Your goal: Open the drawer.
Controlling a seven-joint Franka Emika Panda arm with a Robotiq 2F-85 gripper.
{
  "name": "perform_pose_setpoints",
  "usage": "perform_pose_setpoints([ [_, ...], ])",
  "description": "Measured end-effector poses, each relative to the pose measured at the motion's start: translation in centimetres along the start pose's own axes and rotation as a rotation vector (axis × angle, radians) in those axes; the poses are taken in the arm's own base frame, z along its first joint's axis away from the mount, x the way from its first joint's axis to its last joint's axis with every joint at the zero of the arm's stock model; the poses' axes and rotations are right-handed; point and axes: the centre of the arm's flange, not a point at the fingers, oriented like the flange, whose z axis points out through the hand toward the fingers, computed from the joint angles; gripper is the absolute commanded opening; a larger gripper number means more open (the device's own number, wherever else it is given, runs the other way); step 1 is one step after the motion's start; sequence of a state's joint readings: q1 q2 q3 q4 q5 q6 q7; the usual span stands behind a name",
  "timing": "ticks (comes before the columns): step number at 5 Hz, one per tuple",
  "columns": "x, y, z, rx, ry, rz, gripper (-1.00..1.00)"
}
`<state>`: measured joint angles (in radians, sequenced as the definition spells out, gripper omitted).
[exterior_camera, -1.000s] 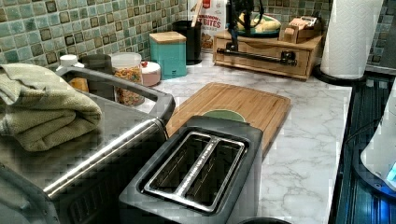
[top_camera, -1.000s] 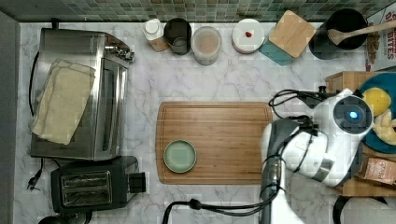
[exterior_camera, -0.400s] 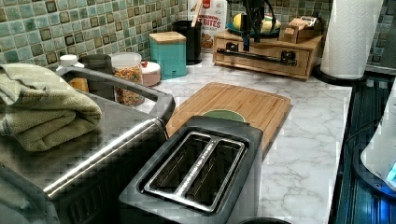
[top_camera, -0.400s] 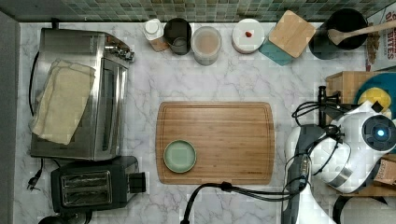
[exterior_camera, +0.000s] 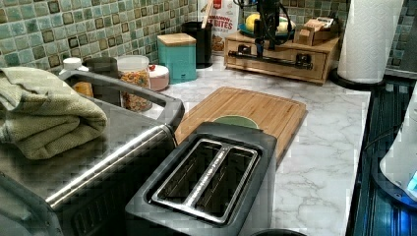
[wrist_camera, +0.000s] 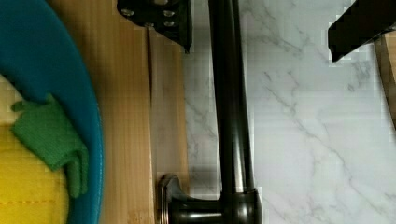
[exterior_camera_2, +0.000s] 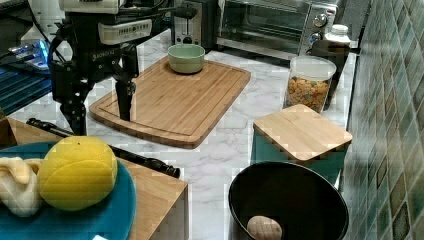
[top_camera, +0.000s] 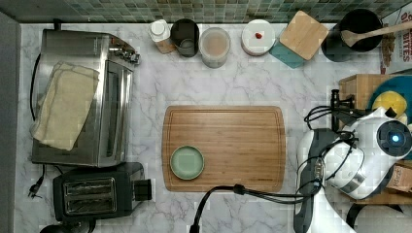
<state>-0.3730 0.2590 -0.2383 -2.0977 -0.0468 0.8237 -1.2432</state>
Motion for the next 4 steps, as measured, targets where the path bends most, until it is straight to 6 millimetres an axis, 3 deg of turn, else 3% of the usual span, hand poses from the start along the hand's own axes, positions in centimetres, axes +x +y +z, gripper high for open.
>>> perform_pose_setpoints([
  [4, 0.96, 0.02, 0.82, 0.008, 0.124, 0.072, 1.00],
])
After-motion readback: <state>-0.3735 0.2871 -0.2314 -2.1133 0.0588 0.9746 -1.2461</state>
